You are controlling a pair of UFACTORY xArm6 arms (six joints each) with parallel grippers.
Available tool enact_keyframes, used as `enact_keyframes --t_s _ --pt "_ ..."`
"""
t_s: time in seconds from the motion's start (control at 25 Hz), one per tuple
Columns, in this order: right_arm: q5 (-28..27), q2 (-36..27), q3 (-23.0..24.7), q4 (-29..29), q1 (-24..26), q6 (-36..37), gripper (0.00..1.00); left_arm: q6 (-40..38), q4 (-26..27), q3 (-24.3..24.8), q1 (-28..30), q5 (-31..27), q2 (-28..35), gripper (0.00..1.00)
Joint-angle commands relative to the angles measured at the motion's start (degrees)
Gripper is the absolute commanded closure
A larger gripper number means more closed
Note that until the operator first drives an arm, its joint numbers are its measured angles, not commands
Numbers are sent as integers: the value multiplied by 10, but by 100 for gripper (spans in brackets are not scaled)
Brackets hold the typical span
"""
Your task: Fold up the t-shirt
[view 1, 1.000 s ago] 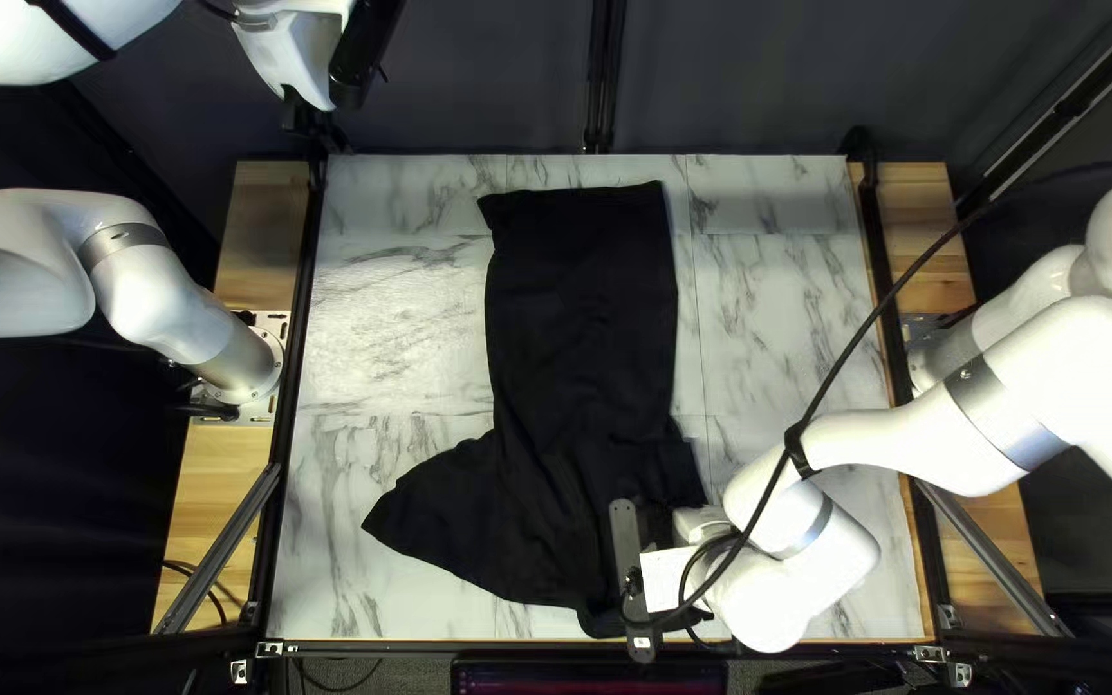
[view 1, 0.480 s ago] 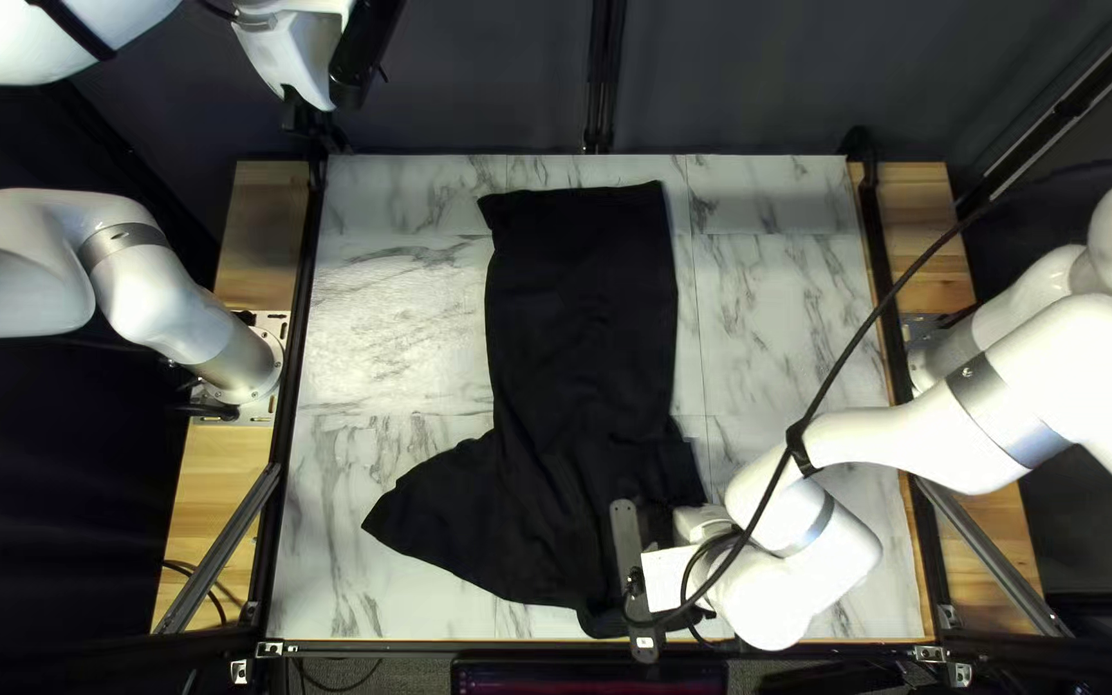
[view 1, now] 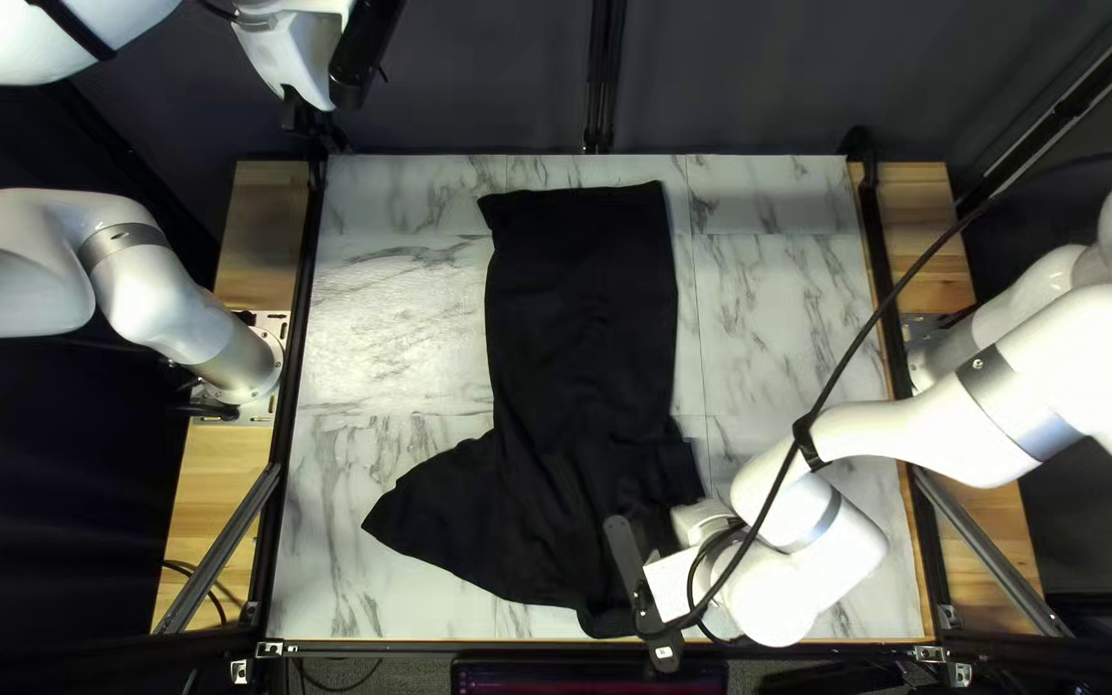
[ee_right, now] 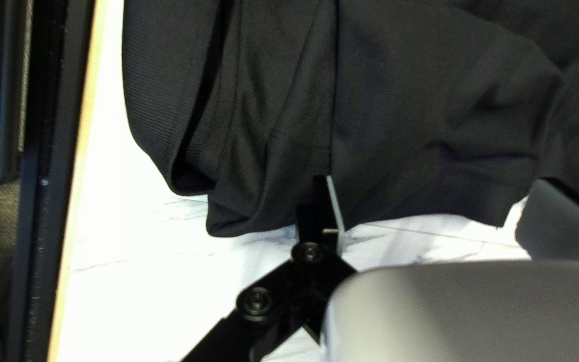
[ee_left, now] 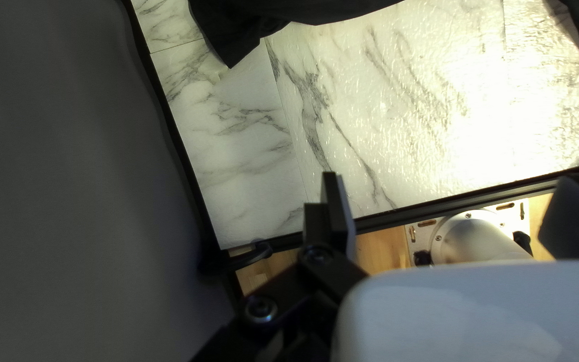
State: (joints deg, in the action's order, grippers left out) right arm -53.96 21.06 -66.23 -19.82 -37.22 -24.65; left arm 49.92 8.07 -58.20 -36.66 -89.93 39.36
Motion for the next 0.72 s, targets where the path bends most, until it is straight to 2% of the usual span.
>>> enact_keyframes --t_s 0.04,0.4,0.72 --pt "8 3 8 4 2 7 0 0 0 0 0 0 0 0" --pt "31 28 -3 4 29 48 0 0 0 0 0 0 0 0" --pt "3 22 -20 -15 38 58 0 0 0 0 0 0 0 0"
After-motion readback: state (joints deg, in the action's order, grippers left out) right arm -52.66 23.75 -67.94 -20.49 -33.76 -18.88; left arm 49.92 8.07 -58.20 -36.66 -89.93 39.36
